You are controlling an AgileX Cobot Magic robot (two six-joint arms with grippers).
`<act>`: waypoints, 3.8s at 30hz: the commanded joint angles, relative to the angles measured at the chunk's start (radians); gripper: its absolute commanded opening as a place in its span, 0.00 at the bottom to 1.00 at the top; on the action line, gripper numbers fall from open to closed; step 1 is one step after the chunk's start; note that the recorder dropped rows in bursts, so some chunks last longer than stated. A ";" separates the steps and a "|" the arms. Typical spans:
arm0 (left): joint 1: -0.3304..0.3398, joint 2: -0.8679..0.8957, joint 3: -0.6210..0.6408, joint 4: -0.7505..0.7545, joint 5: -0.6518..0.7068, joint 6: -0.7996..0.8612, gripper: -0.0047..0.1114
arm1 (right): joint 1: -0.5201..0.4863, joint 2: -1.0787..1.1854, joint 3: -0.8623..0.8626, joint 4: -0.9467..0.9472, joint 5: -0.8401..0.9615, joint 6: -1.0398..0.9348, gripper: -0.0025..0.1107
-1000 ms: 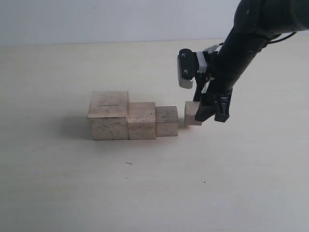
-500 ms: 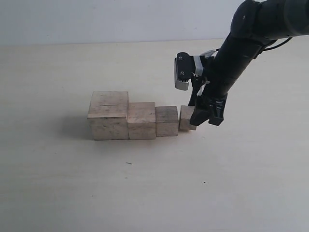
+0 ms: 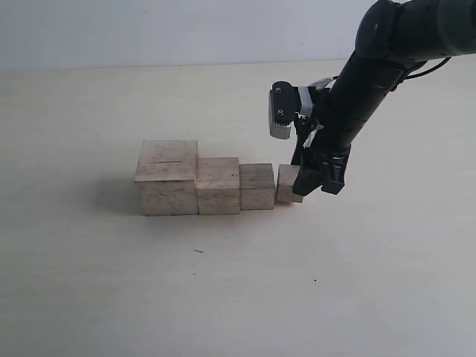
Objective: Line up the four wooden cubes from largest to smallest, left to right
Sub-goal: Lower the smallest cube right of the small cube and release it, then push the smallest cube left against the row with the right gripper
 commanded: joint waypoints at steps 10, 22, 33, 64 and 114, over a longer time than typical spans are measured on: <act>-0.004 -0.006 0.003 0.000 -0.011 0.001 0.04 | -0.003 -0.002 -0.007 0.019 0.005 0.004 0.02; -0.004 -0.006 0.003 0.000 -0.011 0.001 0.04 | -0.003 0.036 -0.007 0.019 0.008 0.013 0.02; -0.004 -0.006 0.003 0.000 -0.011 0.001 0.04 | -0.003 0.002 -0.007 0.010 0.001 0.029 0.42; -0.004 -0.006 0.003 0.000 -0.011 0.001 0.04 | -0.003 -0.070 -0.007 -0.352 0.013 1.402 0.54; -0.004 -0.006 0.003 0.000 -0.011 0.001 0.04 | -0.003 0.047 -0.007 -0.112 -0.020 1.326 0.37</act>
